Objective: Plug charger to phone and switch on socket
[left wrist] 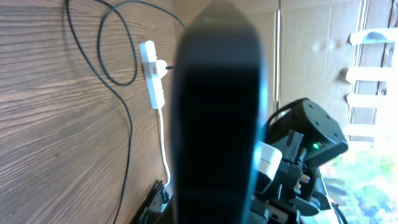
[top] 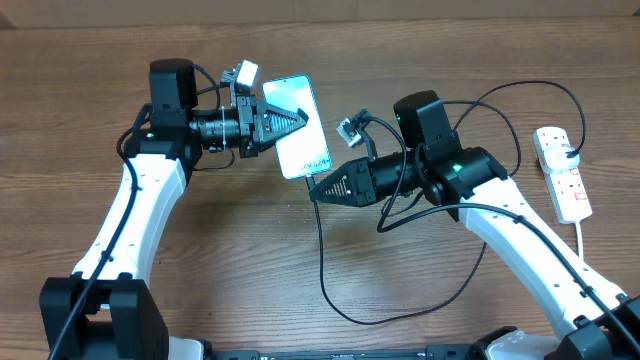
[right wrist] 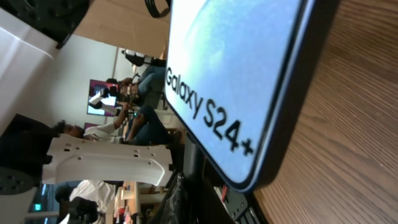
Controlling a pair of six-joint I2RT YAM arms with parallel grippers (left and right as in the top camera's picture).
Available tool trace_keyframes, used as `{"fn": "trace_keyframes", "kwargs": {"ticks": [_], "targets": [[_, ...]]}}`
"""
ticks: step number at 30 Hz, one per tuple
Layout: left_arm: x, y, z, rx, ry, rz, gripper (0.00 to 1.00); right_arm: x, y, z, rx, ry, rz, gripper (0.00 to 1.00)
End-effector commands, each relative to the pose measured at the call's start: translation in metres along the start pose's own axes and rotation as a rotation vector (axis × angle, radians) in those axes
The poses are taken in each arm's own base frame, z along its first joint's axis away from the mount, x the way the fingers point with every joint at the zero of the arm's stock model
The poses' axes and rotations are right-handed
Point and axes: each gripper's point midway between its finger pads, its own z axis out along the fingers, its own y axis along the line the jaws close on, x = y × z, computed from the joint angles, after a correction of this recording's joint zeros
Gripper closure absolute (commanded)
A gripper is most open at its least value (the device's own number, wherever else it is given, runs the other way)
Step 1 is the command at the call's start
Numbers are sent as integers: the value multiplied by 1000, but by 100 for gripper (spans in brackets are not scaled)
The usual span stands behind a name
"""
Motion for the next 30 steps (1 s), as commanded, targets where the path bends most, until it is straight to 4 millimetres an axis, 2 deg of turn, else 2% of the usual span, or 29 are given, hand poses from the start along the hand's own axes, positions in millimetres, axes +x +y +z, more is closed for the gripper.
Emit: {"fn": "trace_keyframes", "kwargs": {"ticks": [1, 6, 12, 19, 20, 21, 22, 23, 24, 26, 30], "targets": [[16, -12, 2, 41, 61, 43, 96, -24, 14, -8, 3, -80, -44, 96], [25, -5, 2, 31, 80, 28, 96, -40, 4, -10, 72, -155, -24, 96], [30, -9, 4, 53, 105, 37, 96, -48, -6, -13, 135, -202, -11, 96], [35, -10, 11, 47, 122, 41, 96, -52, -5, -14, 136, -219, -24, 96], [34, -9, 11, 44, 120, 42, 96, -51, -6, -14, 139, -215, -16, 79], [34, -8, 11, 39, 116, 41, 96, -49, -8, -13, 143, -207, -8, 56], [33, -7, 11, 31, 110, 41, 96, -45, -10, -13, 151, -194, -5, 41], [31, -6, 11, 25, 105, 41, 96, -41, -13, -13, 160, -181, -5, 30], [31, -5, 11, 22, 103, 41, 96, -36, -16, -12, 171, -163, -3, 25], [31, -5, 11, 21, 102, 42, 96, -25, -22, -12, 191, -125, 6, 20], [31, -5, 11, 21, 101, 42, 96, 3, -33, -12, 231, -33, 40, 19]]}}
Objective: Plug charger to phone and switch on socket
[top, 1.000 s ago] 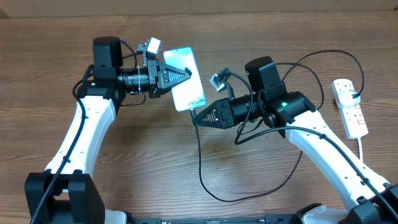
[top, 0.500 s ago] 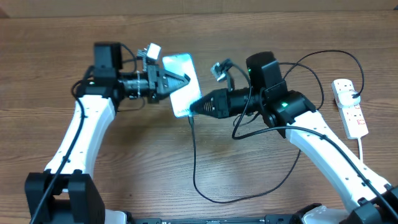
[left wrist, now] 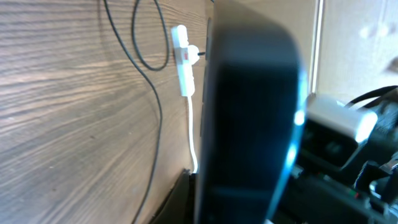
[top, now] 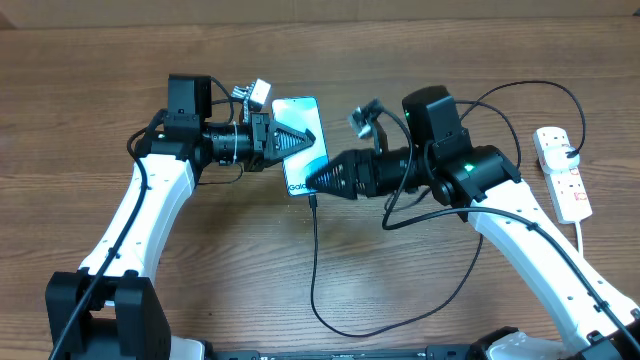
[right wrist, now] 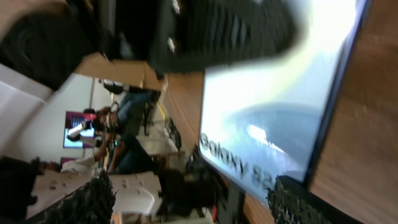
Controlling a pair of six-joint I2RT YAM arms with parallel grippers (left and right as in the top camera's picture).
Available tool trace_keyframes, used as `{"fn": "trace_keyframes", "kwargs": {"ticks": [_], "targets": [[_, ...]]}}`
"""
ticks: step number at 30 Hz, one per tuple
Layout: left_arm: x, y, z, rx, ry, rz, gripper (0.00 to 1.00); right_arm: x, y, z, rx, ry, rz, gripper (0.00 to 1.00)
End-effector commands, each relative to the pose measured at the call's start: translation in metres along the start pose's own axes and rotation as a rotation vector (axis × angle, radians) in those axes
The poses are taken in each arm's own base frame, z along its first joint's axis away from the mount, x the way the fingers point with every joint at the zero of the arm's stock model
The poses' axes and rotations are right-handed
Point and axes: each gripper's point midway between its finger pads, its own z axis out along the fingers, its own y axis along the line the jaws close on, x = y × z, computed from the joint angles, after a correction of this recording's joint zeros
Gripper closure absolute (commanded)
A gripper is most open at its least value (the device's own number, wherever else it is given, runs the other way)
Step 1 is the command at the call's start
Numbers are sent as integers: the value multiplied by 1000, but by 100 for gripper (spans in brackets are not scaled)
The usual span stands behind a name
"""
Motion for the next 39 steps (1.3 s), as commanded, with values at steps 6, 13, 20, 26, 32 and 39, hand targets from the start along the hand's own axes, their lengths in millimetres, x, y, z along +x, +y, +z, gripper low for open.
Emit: {"fn": "trace_keyframes", "kwargs": {"ticks": [6, 13, 20, 26, 32, 39], "targets": [[9, -33, -4, 116, 59, 23, 96, 38, -33, 1, 114, 120, 67, 19], [9, -33, -4, 116, 59, 15, 95, 34, -16, 3, 16, 122, 26, 29], [10, -34, -4, 119, 63, -7, 96, 37, 7, 2, -110, 150, 8, 36], [13, -38, -5, 144, 81, -17, 96, 45, 9, 13, -84, 178, -5, 38], [16, -44, -6, 175, 104, -31, 96, 43, 10, 19, -65, 165, -14, 63], [16, -44, -6, 177, 104, -26, 96, 37, 12, 19, -73, 147, -24, 96]]}}
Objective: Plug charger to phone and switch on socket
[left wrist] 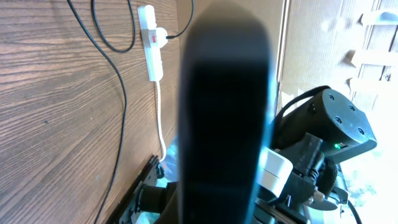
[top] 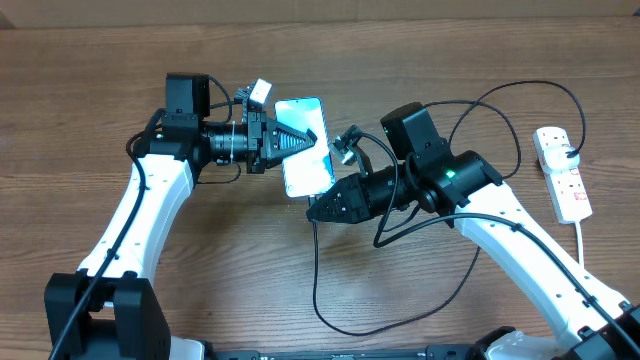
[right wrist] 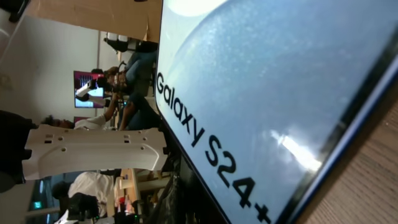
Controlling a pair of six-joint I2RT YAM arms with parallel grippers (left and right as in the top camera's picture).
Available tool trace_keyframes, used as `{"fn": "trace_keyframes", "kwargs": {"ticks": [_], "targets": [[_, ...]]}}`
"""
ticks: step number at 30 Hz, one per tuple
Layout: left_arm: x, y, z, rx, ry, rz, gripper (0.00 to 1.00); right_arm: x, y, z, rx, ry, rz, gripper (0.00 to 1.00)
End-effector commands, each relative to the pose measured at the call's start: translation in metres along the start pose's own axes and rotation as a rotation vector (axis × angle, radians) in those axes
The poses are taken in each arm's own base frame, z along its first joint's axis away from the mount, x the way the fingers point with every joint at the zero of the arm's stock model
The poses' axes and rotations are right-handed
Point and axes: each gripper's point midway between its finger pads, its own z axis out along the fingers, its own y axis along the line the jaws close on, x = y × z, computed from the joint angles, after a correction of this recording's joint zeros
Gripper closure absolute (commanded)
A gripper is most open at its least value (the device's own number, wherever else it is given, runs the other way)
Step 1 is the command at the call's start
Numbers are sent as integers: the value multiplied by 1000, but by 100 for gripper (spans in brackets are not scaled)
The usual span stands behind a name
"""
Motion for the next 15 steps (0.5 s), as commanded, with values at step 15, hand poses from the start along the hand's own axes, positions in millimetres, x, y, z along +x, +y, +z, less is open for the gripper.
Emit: {"fn": "trace_keyframes", "kwargs": {"ticks": [15], "targets": [[23, -33, 12, 112, 111, 157, 96, -36, 3, 2, -11, -107, -11, 96]]}}
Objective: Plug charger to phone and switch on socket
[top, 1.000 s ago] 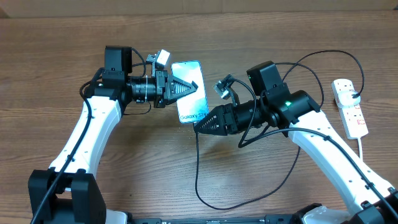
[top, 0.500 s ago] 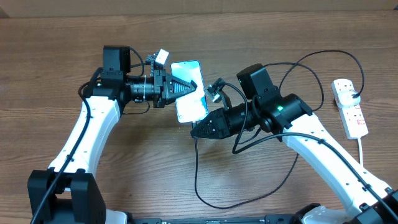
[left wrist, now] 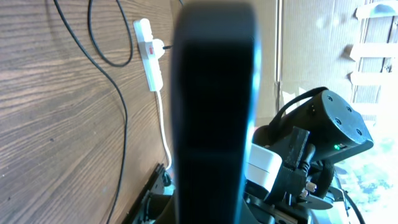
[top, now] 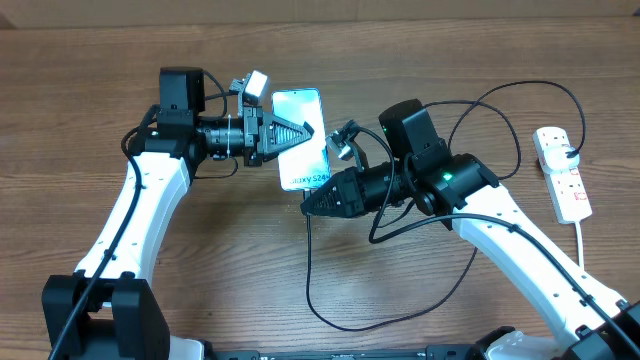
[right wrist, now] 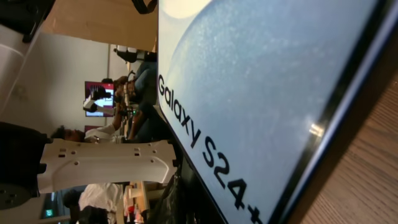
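In the overhead view my left gripper [top: 304,130] is shut on the phone [top: 305,165], holding it above the table with its lit screen facing up. The left wrist view shows the phone [left wrist: 214,112] only as a dark edge filling the middle. My right gripper [top: 308,207] sits just below the phone's lower end, shut on the charger plug; the plug itself is hidden, and the black cable [top: 310,290] hangs from the tip. The phone [right wrist: 267,81], reading "Galaxy S24+", fills the right wrist view. The white socket strip [top: 560,175] lies at the far right.
The cable loops over the wooden table [top: 200,280] near the front edge and runs behind the right arm to the strip. The socket strip [left wrist: 149,55] and cable [left wrist: 121,112] also show in the left wrist view, with the right arm [left wrist: 323,130] close behind the phone.
The phone has shifted slightly left in my left gripper, and its lower end is tilted more toward the right gripper. The right gripper tip has moved a little left and up, closer under the phone.
At first the left gripper held the phone up, with the right gripper tip just below its lower edge. Then the right gripper lay against the phone's lower end. Later it sat lower, apart from the phone, and now it is close under that end again.
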Controlling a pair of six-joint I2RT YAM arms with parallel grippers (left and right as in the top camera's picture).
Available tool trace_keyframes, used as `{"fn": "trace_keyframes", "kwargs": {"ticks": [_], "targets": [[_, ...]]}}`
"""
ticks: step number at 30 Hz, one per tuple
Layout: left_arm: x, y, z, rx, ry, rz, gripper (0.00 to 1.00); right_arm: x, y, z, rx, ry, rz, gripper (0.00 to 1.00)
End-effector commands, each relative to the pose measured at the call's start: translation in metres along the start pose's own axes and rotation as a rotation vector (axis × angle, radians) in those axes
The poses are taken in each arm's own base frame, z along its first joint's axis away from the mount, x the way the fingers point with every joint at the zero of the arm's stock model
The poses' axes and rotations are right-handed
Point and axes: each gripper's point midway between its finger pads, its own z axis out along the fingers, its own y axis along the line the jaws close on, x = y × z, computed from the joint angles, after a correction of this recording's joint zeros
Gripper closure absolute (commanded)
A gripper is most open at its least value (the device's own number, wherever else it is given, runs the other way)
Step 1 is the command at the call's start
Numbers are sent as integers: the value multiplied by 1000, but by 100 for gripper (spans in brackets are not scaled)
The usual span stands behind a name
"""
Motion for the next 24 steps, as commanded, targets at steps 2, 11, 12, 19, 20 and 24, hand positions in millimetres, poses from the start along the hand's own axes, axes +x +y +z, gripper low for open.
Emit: {"fn": "trace_keyframes", "kwargs": {"ticks": [2, 11, 12, 19, 20, 24], "targets": [[29, -27, 15, 112, 123, 71, 96, -22, -2, -1, 18, -61, -42, 96], [32, -32, 13, 147, 139, 93, 96, -34, -1, -18, -24, -99, -57, 96], [32, -32, 13, 146, 139, 93, 96, -36, -1, -20, -25, -106, -59, 96], [32, -32, 13, 146, 139, 93, 96, -46, 3, -24, -35, -141, -114, 13], [31, -32, 14, 143, 137, 93, 96, -47, 4, -25, -36, -145, -123, 0], [31, -31, 14, 140, 135, 93, 96, -50, 5, -26, -35, -157, -161, 0]]}}
